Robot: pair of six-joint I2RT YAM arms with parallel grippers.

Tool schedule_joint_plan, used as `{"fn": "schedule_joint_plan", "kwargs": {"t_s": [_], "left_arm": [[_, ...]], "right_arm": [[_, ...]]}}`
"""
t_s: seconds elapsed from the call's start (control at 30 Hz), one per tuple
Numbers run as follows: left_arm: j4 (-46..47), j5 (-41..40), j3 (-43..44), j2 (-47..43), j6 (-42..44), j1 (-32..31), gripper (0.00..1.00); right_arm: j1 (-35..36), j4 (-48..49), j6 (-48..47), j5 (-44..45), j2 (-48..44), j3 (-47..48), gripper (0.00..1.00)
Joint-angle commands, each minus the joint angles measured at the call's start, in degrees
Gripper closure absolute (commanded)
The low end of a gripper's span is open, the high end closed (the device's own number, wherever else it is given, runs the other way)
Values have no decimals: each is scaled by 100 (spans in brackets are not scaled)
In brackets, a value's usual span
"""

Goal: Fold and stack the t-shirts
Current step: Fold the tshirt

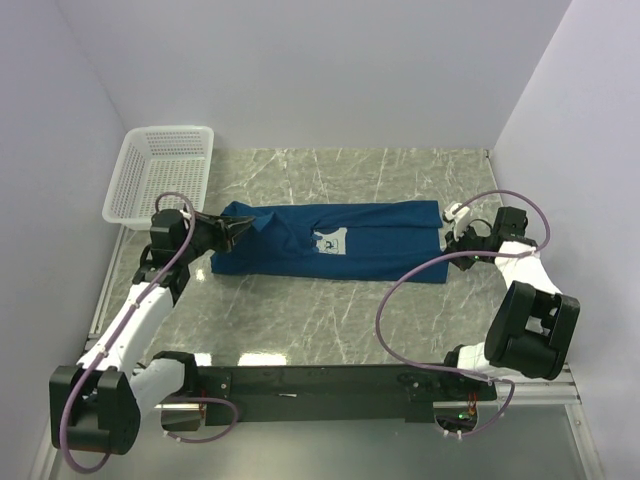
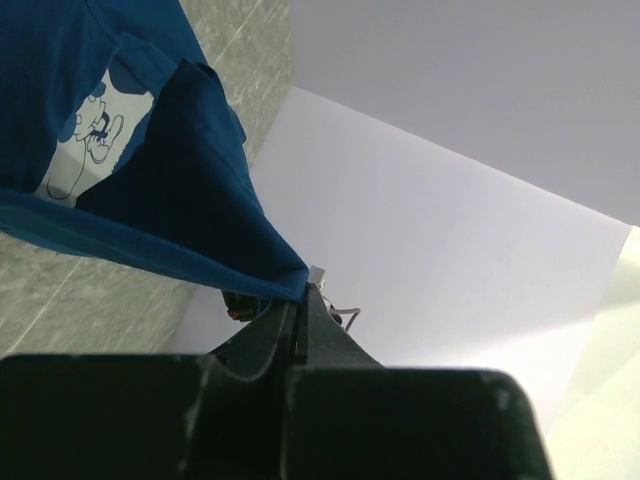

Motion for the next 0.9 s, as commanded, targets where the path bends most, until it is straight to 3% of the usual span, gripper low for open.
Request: {"fn": "schedule_joint_plan", "kwargs": {"t_s": [0.0,0.87], "left_arm": [[243,112,288,100,218,38,100],[427,288,692,987,596,161,100]], "right_arm": [[-6,146,146,-114,69,250,100],[399,884,1147,501,904,707,100]]}}
